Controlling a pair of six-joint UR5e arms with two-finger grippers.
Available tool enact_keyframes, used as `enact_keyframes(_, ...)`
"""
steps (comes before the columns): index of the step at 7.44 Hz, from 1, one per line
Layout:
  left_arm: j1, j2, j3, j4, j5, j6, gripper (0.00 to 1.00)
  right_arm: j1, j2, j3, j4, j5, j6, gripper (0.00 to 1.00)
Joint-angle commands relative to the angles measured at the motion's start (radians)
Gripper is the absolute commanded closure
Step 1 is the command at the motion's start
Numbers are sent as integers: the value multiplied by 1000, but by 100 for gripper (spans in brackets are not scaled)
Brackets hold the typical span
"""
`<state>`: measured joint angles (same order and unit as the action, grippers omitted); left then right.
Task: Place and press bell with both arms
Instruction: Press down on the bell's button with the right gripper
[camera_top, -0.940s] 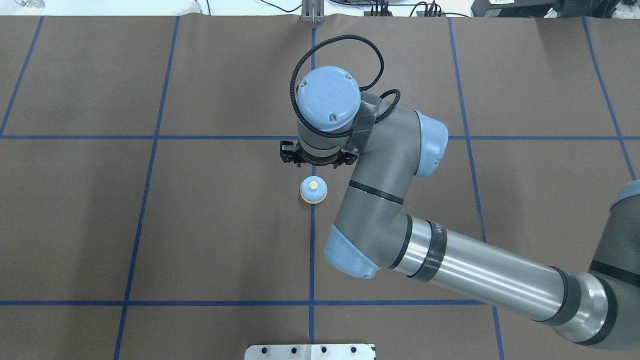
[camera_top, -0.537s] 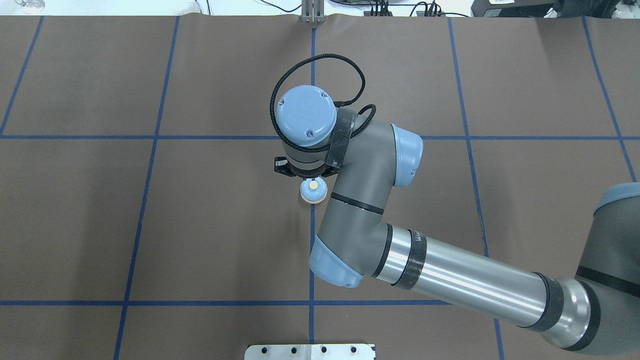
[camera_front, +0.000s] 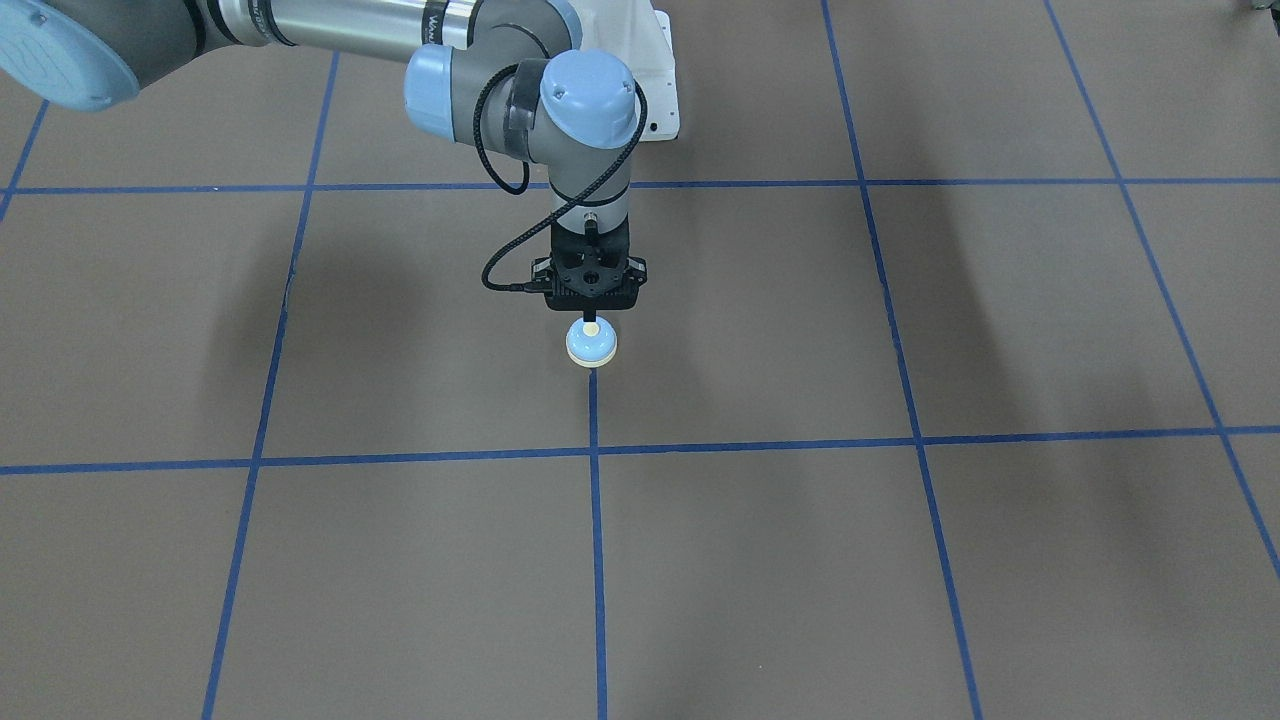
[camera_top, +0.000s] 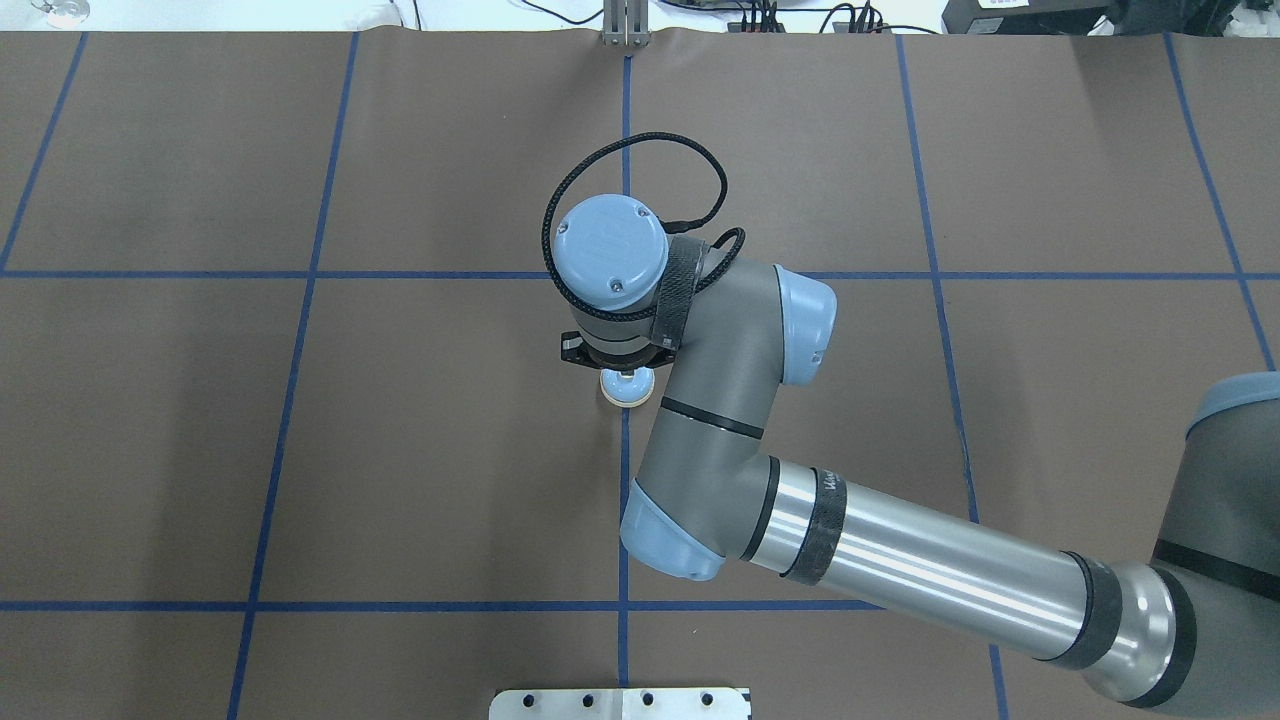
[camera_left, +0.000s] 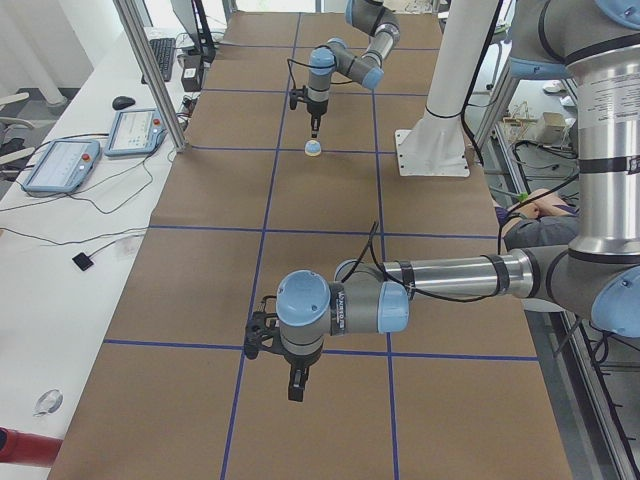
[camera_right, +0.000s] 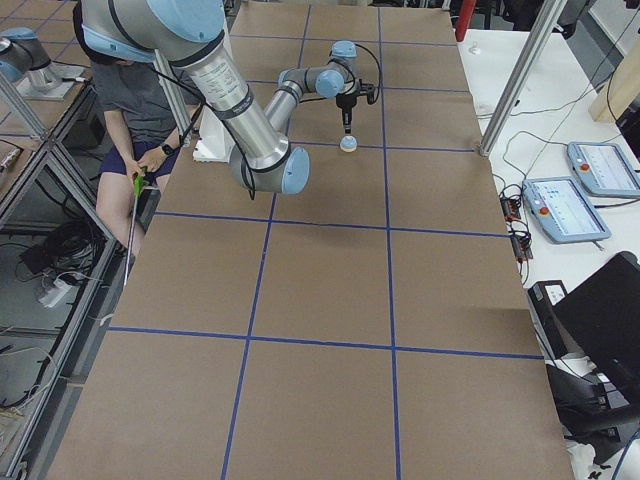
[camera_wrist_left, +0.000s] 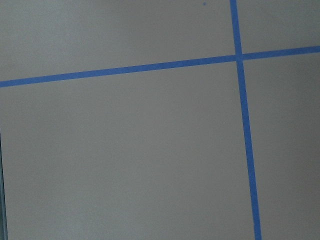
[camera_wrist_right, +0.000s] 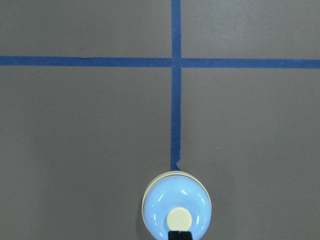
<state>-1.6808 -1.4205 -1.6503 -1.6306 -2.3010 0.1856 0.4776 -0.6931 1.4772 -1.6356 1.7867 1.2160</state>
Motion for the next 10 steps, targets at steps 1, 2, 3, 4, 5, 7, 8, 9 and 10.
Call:
enact_keyframes(1, 0, 11, -9, -2, 0, 0, 0, -10, -25, -14, 63, -1, -4, 100)
enact_keyframes(2, 0, 17, -16, -3, 0, 0, 0, -11, -25, -38, 98, -3, -3, 100)
enact_keyframes(3, 0, 24, -17, -3, 0, 0, 0, -11, -20, -40, 100, -1, -3, 100)
enact_keyframes(4, 0, 29, -26, -3, 0, 0, 0, -13, -22, -40, 100, -1, -3, 100)
enact_keyframes(5, 0, 29, -28, -2, 0, 0, 0, -14, -23, -41, 100, -3, -3, 100)
enact_keyframes(7, 0, 29, -28, -2, 0, 0, 0, -14, -23, -41, 99, -1, -3, 100)
enact_keyframes(8, 1, 29, -28, -2, 0, 0, 0, -13, -20, -32, 97, 3, -3, 100)
enact_keyframes(9, 1, 29, -28, -2, 0, 0, 0, -11, -19, -17, 94, 5, -3, 100)
enact_keyframes(10, 1, 29, -28, -2, 0, 0, 0, -2, -19, 13, 80, 9, -3, 100)
